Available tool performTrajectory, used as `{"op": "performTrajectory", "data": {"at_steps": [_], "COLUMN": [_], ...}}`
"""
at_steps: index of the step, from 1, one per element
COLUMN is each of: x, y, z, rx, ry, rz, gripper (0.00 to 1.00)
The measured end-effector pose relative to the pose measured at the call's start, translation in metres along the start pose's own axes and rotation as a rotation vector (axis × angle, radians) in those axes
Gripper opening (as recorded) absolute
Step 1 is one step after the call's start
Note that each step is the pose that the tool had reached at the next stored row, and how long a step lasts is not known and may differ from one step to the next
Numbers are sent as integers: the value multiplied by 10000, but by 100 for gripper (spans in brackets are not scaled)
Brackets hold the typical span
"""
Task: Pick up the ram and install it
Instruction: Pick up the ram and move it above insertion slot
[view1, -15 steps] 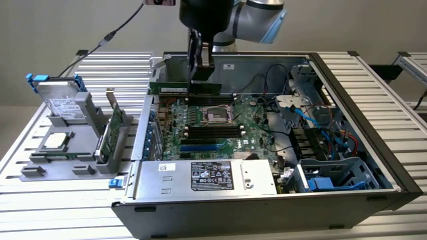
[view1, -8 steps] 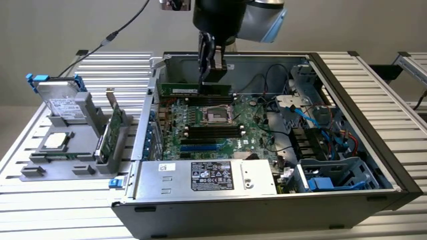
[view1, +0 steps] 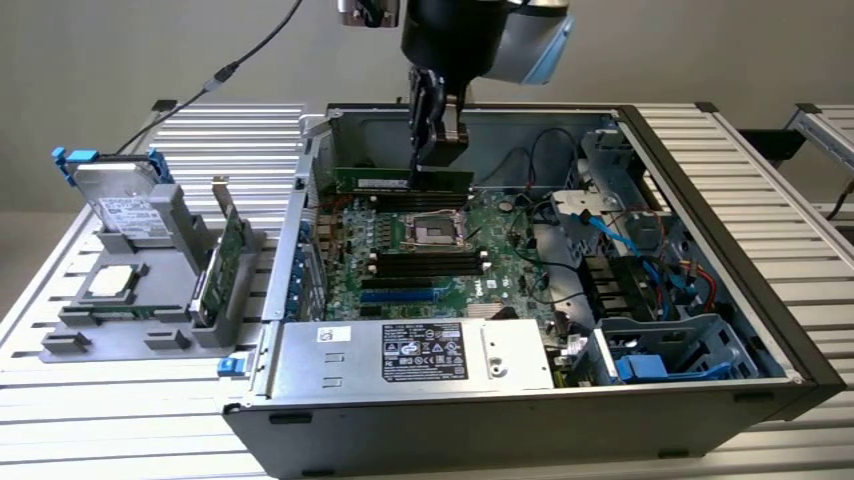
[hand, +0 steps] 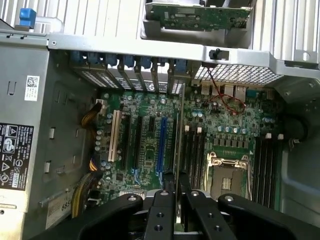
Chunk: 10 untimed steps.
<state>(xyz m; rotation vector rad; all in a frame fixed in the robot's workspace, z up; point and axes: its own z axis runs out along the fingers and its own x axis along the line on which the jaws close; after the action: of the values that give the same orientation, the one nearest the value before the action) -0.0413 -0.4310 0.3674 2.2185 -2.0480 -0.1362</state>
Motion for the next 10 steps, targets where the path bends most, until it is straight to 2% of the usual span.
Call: {"op": "performTrajectory", "data": {"at_steps": [10], "x": [-35], "y": [-108], "z": [18], "rx": [61], "ry": [-16], "rz": [76], "gripper": [14]}}
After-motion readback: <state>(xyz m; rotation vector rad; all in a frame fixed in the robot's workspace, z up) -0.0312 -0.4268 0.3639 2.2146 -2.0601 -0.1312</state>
